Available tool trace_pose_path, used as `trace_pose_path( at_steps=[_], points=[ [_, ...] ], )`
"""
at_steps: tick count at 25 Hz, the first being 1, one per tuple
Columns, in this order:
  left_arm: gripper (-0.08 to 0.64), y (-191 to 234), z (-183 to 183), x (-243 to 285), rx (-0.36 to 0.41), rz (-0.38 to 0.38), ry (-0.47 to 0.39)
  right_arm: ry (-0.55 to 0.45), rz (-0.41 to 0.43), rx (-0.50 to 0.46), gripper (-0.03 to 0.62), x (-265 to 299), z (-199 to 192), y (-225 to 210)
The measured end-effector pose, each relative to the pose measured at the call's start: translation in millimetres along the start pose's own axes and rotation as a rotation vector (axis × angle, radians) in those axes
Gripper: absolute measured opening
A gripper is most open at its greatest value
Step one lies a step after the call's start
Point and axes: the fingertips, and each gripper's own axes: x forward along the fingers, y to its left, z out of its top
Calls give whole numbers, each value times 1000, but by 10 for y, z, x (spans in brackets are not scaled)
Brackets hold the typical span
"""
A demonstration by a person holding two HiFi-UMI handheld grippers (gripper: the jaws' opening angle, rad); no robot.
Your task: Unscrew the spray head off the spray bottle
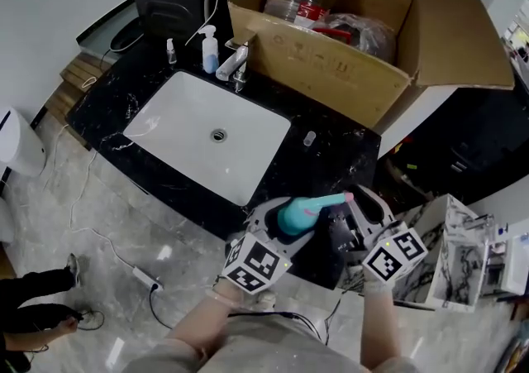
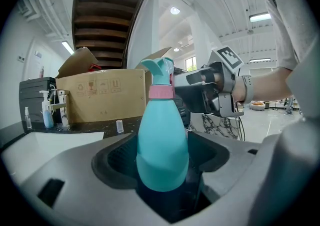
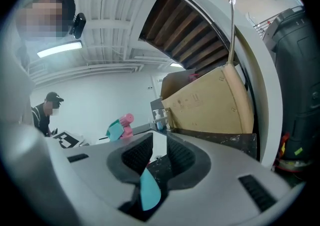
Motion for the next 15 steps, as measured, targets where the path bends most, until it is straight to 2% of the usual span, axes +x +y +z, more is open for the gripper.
trace_pose_path(
  at_steps=[5, 7, 11, 15],
  points=[
    [322, -1, 0, 8, -7, 1, 3, -59, -68, 5, 89, -199, 53, 29],
    [322, 1, -1, 7, -8, 2, 3, -78, -71, 10, 89, -339, 64, 114],
    [322, 1, 1, -8, -10, 7, 1, -54, 47, 3, 94, -403, -4, 482],
    [322, 3, -7, -12, -6, 12, -2, -28, 88, -51, 180, -214, -63, 701]
  ],
)
